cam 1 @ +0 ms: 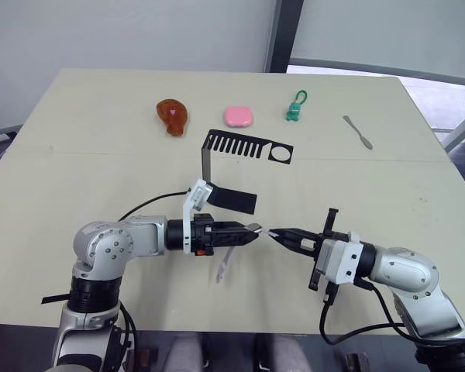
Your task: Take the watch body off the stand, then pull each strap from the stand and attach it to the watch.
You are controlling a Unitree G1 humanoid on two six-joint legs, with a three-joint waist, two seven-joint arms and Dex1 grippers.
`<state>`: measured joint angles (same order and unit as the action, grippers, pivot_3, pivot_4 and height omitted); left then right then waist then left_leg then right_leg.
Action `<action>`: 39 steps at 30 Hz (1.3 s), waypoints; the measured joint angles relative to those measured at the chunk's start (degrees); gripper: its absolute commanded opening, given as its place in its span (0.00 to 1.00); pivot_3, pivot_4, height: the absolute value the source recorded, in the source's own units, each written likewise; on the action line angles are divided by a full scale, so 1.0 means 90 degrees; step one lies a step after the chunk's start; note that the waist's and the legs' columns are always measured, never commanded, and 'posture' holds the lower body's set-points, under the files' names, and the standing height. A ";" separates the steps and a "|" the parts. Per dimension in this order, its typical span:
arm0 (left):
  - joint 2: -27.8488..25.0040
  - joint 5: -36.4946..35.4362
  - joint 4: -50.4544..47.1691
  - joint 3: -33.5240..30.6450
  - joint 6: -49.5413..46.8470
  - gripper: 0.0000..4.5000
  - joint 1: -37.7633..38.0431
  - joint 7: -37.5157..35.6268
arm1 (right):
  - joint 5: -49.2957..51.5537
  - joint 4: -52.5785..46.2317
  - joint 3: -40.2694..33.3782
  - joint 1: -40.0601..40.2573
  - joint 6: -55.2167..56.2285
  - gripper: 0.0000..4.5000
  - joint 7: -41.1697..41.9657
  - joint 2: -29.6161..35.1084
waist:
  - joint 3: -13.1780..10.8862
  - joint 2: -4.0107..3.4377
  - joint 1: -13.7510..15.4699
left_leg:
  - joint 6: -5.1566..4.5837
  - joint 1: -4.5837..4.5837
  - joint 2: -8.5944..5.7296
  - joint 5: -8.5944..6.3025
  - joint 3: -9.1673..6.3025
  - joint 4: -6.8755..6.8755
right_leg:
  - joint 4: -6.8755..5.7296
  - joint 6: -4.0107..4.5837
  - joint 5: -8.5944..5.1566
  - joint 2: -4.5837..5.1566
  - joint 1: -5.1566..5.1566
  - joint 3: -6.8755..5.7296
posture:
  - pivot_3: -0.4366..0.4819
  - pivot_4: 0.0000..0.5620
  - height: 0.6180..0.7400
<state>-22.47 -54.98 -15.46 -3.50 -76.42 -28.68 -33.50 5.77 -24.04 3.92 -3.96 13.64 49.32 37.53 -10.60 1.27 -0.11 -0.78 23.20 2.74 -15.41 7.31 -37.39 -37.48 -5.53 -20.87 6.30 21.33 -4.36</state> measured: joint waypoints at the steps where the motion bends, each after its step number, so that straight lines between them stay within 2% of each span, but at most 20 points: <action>1: 0.0002 0.0000 0.0000 0.0000 0.0008 0.35 0.0000 0.0004 | -0.0003 0.0001 0.0000 -0.0007 0.0000 0.00 0.0000 0.0000 | 0.0000 0.0000 0.0000 | 0.0000 0.0000 0.0000 0.0000 0.0000 0.0000 | 0.0000 0.0000 0.0000 0.0000 0.0000 0.0000 | 0.48 0.27 1.00; 39: 0.0119 0.0088 -0.0220 0.0206 0.0027 0.35 -0.0023 0.0531 | -0.0624 0.0143 0.0025 -0.0212 0.0001 0.00 -0.0011 -0.0017 | 0.0000 0.0000 0.0000 | 0.0000 0.0000 0.0000 0.0000 0.0000 0.0000 | 0.0002 0.0000 0.0000 0.0000 0.0000 0.0000 | 0.48 0.27 1.00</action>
<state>-21.40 -54.19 -17.44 -1.64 -76.18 -28.89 -28.72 0.16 -22.76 4.14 -5.88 13.65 49.21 37.38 -10.60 1.27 -0.11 -0.78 23.20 2.74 -15.41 7.31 -37.39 -37.46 -5.53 -20.87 6.29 21.33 -4.35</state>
